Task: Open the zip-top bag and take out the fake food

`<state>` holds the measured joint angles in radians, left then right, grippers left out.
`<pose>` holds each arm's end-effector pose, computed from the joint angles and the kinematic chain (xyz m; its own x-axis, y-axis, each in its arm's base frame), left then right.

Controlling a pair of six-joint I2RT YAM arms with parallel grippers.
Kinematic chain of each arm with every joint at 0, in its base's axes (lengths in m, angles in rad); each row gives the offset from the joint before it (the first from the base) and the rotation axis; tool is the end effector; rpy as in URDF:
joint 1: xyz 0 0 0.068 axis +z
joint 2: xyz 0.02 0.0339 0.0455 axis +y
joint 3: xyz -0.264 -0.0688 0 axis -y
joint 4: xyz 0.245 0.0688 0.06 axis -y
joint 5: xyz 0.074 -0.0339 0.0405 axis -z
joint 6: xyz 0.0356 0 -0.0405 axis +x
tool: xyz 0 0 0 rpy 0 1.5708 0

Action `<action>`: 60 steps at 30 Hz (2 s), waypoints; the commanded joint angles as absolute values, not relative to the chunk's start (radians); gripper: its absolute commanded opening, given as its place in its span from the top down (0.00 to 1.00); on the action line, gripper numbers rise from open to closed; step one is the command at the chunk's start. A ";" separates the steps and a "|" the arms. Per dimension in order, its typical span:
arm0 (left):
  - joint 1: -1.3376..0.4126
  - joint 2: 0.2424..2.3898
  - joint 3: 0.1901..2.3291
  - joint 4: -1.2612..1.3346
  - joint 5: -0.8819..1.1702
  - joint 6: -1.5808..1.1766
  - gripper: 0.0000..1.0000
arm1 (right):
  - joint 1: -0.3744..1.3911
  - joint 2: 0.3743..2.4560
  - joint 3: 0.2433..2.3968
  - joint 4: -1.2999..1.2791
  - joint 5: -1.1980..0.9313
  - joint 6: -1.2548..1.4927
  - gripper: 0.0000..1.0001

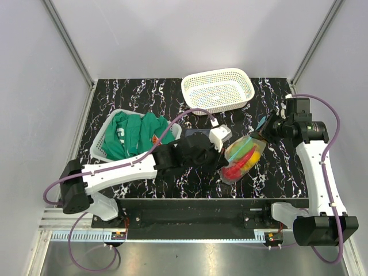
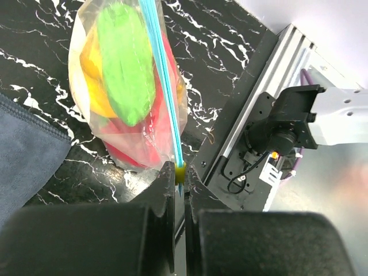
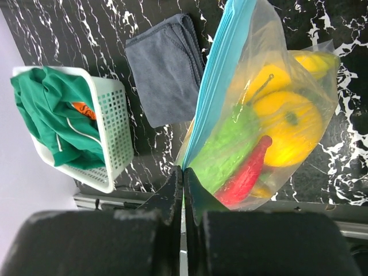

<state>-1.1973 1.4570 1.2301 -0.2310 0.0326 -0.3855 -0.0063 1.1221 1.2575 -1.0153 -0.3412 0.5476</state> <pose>0.1232 -0.3175 0.3307 -0.5034 0.2545 -0.8257 0.8115 0.4675 -0.3506 0.2087 0.0106 0.3610 -0.7659 0.4955 -0.4098 0.2243 0.8032 0.5519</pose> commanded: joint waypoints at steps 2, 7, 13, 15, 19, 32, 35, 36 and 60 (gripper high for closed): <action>-1.212 1.394 1.170 -0.298 0.152 -0.402 0.87 | -0.017 1.117 1.301 -0.868 -0.305 0.444 1.00; -1.180 1.379 1.233 -0.324 0.207 -0.354 0.39 | -0.017 1.106 1.287 -0.856 -0.451 0.393 1.00; -1.031 1.454 1.446 -0.370 0.353 -0.376 0.19 | -0.017 1.092 1.250 -0.857 -0.563 0.319 1.00; -0.985 1.500 1.521 -0.377 0.397 -0.379 0.19 | -0.017 1.088 1.246 -0.859 -0.584 0.310 1.00; -0.969 1.606 1.640 -0.403 0.443 -0.377 0.28 | -0.017 1.082 1.249 -0.864 -0.611 0.330 1.00; -1.057 1.750 1.744 -0.411 0.164 -0.474 0.37 | -0.017 1.055 1.255 -0.876 -0.591 0.410 1.00; -1.062 1.764 1.756 -0.413 0.150 -0.480 0.44 | -0.017 1.055 1.256 -0.874 -0.598 0.413 1.00; -1.062 1.769 1.759 -0.413 0.152 -0.483 0.44 | -0.015 1.054 1.256 -0.876 -0.597 0.414 1.00; -1.069 1.835 1.805 -0.446 0.104 -0.476 1.00 | -0.017 1.020 1.247 -0.880 -0.584 0.426 1.00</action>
<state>-1.0676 1.8355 1.7538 -0.4774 0.1211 -0.4900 -0.0151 1.0389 1.2396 -0.9089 -0.5697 0.4210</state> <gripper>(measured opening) 0.027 0.007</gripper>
